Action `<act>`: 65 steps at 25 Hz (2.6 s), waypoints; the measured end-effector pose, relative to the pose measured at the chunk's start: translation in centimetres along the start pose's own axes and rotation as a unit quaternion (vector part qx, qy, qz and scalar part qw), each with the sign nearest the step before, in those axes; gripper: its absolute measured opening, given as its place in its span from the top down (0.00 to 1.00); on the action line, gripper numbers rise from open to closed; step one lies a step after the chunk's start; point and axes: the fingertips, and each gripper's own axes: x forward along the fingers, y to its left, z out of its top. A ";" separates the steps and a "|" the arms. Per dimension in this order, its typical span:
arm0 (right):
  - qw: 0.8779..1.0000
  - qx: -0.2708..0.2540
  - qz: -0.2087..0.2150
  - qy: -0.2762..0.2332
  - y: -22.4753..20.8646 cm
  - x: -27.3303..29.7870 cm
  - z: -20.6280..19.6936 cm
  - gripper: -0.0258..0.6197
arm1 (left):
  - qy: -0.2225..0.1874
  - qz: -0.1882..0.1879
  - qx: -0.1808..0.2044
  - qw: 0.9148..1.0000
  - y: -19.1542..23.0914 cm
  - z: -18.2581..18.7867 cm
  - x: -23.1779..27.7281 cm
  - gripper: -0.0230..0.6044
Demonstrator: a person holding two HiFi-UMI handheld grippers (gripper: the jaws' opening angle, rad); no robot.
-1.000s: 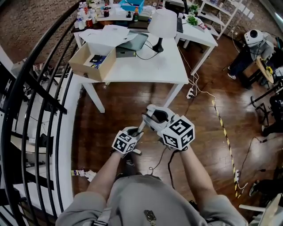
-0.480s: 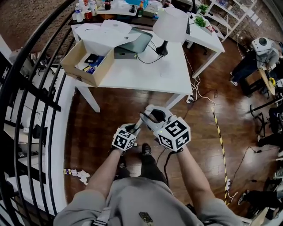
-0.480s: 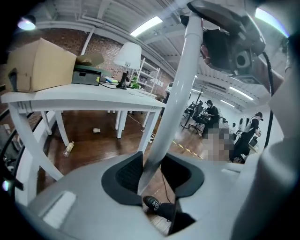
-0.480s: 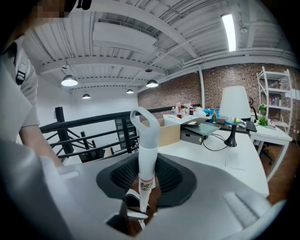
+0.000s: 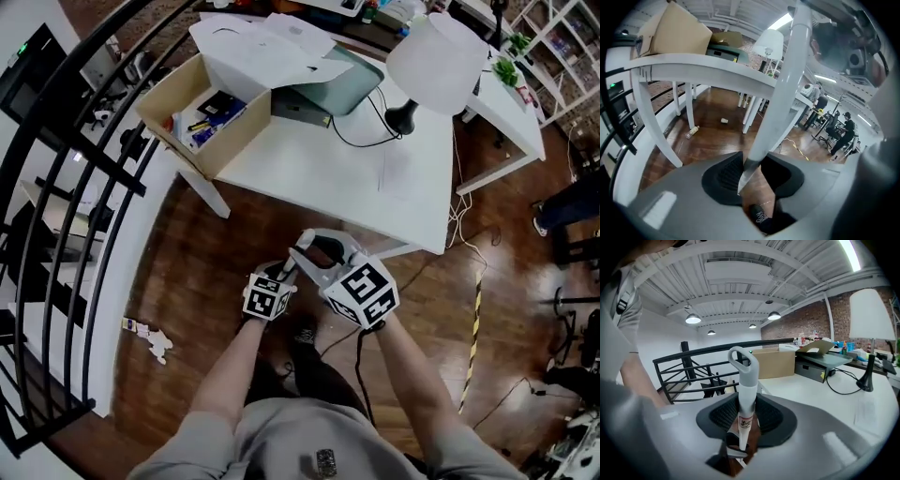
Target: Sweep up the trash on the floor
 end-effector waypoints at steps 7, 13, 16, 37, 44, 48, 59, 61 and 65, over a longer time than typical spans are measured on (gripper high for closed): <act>1.000 -0.004 0.022 -0.018 -4.1 2.4 -0.6 0.79 | -0.037 0.022 -0.035 0.998 1.8 1.5 3.6 0.77; 0.999 0.003 -0.020 -0.041 -7.8 1.5 -0.5 0.71 | -0.036 0.040 -0.045 0.998 3.5 3.0 5.4 0.77; 0.997 0.037 -0.038 -0.058 -9.5 -0.6 -1.0 0.71 | -0.030 0.040 -0.044 0.998 3.6 3.5 6.2 0.78; 0.993 0.064 -0.095 -0.040 -9.0 -6.5 -4.8 0.86 | -0.059 0.038 -0.062 0.996 2.7 5.0 7.4 0.69; 0.993 0.063 -0.094 -0.036 -7.8 -7.1 -4.1 0.89 | -0.081 0.054 -0.067 0.993 2.8 5.2 3.3 0.69; 0.995 0.053 -0.076 -0.043 -5.1 -6.3 -2.5 0.92 | -0.112 0.071 -0.064 0.989 2.5 5.5 -1.7 0.79; 0.989 -0.004 0.125 -0.076 14.0 3.2 6.0 0.96 | -0.274 0.175 -0.137 0.936 6.1 3.1 -27.5 0.96; 0.985 -0.019 0.156 -0.076 19.0 4.9 7.7 0.96 | -0.292 0.198 -0.143 0.925 6.4 1.3 -33.2 0.96; 0.975 -0.045 0.204 -0.072 29.0 7.3 9.8 0.96 | -0.311 0.232 -0.159 0.908 6.1 -3.5 -43.3 0.96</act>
